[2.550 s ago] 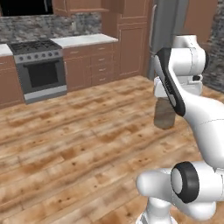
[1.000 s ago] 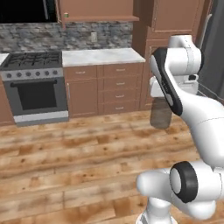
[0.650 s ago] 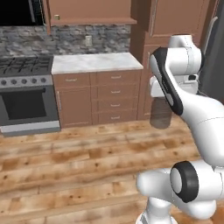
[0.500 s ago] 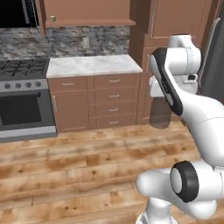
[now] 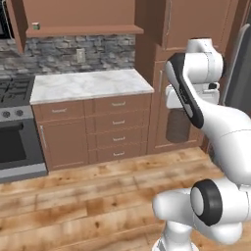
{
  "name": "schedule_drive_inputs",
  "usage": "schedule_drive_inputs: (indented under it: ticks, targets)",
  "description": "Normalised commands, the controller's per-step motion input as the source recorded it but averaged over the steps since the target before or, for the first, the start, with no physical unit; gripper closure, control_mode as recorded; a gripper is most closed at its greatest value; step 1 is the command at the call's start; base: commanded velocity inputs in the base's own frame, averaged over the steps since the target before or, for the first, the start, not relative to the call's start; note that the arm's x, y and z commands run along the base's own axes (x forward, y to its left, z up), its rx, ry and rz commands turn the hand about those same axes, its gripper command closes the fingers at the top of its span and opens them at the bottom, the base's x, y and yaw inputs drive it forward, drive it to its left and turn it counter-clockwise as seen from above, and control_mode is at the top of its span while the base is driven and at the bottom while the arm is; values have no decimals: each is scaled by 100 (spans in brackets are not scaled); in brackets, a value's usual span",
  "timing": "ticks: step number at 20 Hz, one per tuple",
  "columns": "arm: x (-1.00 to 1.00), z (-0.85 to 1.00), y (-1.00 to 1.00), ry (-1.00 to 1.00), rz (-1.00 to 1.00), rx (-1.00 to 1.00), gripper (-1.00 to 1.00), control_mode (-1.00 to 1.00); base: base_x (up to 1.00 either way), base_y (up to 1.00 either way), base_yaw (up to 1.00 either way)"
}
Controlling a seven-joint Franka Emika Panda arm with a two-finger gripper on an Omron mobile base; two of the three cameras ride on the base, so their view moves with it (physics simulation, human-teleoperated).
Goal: Pick the candle and jar from the dining table and place them in the open cabinet. Close the cabinet after placing the objects.
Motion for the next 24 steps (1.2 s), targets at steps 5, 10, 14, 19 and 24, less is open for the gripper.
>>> schedule_drive_inputs:
  ticks: [5,10,14,19,24]
  targets:
    - [0,0,0,0,0,0,100,100,80,22,-3]
    - [0,0,0,0,0,0,100,100,79,24,6]
    - [0,0,0,0,0,0,100,100,58,30,14]
    - [0,0,0,0,0,0,100,100,50,36,12]
    - [0,0,0,0,0,0,100,100,47,49,6]
